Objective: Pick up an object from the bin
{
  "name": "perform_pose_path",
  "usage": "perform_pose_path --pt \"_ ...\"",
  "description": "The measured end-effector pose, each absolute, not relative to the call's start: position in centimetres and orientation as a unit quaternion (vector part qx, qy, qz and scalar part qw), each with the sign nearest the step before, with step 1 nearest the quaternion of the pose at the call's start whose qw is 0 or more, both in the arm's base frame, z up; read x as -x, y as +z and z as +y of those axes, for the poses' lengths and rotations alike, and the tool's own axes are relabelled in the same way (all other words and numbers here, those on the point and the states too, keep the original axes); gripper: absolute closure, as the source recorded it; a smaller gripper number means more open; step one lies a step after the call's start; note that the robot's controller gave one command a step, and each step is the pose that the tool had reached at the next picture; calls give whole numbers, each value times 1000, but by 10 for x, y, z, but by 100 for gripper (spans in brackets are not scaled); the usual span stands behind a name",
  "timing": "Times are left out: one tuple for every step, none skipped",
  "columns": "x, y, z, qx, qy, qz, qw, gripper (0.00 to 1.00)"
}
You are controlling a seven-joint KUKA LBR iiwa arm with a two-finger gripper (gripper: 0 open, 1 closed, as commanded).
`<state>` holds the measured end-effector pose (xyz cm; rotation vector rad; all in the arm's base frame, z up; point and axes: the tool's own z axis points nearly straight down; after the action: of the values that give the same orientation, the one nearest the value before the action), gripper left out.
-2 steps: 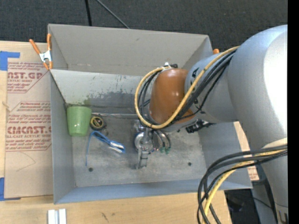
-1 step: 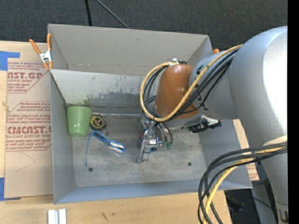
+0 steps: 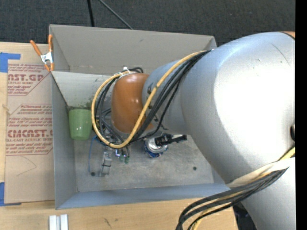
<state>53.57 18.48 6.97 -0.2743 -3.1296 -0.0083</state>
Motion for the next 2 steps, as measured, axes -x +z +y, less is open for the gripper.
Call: perform_pose_path --pt "-571 68 225 166 1 -986 4 0" --pt "-526 92 204 255 0 -967 1 0"
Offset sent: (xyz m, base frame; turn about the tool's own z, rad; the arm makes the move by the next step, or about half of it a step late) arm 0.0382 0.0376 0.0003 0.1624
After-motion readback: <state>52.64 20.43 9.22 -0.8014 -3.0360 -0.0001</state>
